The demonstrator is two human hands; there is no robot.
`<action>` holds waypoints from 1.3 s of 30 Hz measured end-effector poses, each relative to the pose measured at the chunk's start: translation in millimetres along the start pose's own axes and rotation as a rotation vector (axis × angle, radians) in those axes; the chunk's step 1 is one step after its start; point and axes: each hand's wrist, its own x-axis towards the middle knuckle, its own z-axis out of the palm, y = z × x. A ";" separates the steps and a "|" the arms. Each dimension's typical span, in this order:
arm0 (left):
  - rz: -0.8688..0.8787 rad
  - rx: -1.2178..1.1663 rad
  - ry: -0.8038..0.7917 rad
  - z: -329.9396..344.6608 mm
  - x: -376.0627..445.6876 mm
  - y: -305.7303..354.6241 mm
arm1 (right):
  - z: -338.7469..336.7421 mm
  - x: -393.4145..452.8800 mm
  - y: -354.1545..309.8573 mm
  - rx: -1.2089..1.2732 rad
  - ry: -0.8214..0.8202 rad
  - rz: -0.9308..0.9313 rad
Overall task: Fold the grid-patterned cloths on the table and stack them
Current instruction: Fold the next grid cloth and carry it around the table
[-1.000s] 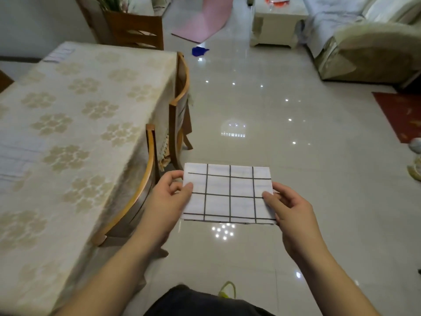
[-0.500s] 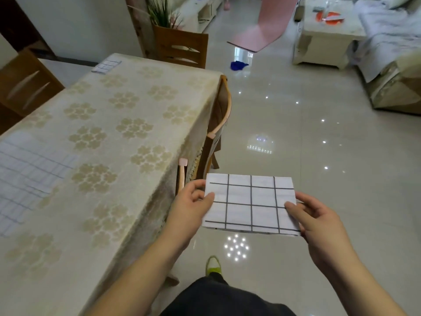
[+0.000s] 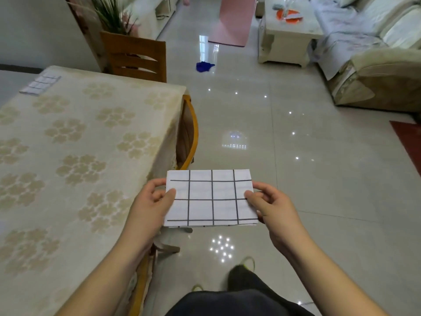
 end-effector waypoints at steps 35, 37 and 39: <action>-0.047 -0.063 0.205 150.0 410.4 118.8 | -20.4 472.8 -163.1 -0.145 -0.127 0.027; -0.026 -0.037 0.222 141.4 435.6 126.7 | -6.5 494.9 -174.8 -0.144 -0.134 0.045; -0.010 -0.034 0.224 134.4 459.8 135.3 | 6.6 517.1 -185.8 -0.142 -0.140 0.044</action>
